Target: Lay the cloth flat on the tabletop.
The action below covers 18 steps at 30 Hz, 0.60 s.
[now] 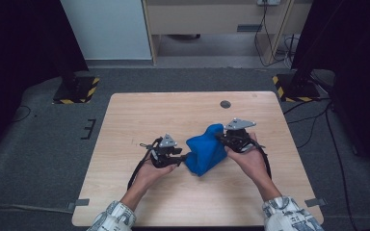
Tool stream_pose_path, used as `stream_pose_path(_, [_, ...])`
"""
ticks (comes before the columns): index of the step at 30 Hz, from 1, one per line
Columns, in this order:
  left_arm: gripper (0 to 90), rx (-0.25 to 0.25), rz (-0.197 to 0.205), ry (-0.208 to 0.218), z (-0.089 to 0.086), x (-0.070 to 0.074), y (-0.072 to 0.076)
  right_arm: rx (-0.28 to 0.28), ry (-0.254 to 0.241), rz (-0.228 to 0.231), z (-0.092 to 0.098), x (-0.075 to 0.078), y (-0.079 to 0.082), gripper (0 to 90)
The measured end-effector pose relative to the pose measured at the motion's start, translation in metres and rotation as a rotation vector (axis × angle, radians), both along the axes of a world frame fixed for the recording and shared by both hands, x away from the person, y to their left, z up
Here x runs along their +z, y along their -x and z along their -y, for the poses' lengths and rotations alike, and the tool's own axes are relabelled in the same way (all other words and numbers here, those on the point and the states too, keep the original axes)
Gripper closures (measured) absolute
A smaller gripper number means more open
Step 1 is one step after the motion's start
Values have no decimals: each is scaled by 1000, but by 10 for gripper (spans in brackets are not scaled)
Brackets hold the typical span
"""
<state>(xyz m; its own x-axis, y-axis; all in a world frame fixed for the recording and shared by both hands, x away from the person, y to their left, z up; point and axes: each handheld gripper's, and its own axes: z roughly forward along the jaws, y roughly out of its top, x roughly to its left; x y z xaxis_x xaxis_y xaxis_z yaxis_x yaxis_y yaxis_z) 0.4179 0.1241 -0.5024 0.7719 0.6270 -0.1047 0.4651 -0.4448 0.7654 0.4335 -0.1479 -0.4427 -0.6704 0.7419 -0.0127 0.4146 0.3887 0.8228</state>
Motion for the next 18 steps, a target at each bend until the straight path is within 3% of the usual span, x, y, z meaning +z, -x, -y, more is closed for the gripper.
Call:
stream_pose_path(8, [560, 6, -28, -11, 7, -11, -7, -3, -5, 1, 1, -2, -1, 877])
stream_pose_path(13, [611, -10, -40, -31, 10, -16, -7, -8, -7, -2, 2, -4, -1, 877])
stream_pose_path(18, [684, -31, -57, -79, 15, -21, -6, -5, -10, -3, 2, -4, -1, 877])
